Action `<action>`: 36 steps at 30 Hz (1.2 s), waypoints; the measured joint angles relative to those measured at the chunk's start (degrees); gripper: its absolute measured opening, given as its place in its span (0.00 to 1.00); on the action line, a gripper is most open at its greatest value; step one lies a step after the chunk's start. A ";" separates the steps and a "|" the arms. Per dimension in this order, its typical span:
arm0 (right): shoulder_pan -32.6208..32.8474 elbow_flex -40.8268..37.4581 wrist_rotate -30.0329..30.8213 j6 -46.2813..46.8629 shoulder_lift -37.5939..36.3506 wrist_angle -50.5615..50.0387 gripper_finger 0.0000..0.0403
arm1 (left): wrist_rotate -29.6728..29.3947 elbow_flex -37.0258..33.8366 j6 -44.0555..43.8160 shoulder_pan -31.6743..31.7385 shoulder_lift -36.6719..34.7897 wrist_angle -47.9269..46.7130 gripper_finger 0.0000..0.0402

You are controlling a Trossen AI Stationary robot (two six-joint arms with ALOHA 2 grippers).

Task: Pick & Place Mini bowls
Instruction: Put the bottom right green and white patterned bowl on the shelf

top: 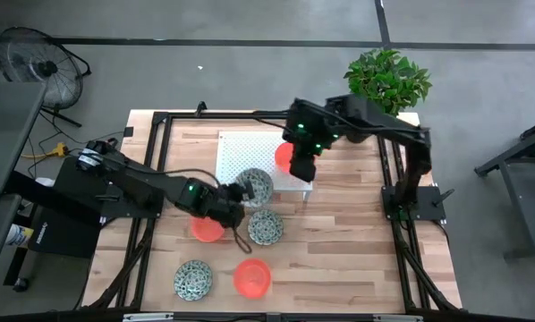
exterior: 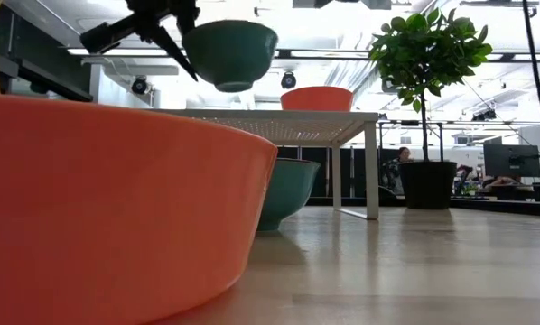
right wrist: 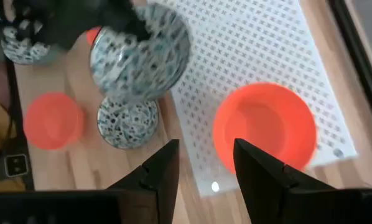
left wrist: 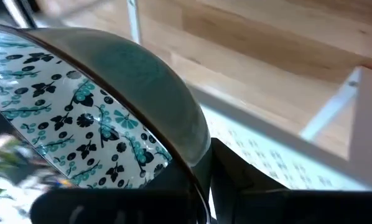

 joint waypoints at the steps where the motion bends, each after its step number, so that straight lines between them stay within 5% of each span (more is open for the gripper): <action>1: 0.72 0.00 0.96 0.43 -0.57 -0.54 0.35 | 0.26 0.56 -0.59 0.94 -0.12 -1.25 0.03; 10: 6.93 -0.03 4.93 2.01 -1.52 -2.42 0.35 | 2.31 6.62 -1.33 8.23 -0.73 -9.40 0.03; 36: 15.75 -0.13 13.87 5.68 -5.84 -3.15 0.35 | 9.82 4.44 -7.75 21.58 -0.64 -9.51 0.03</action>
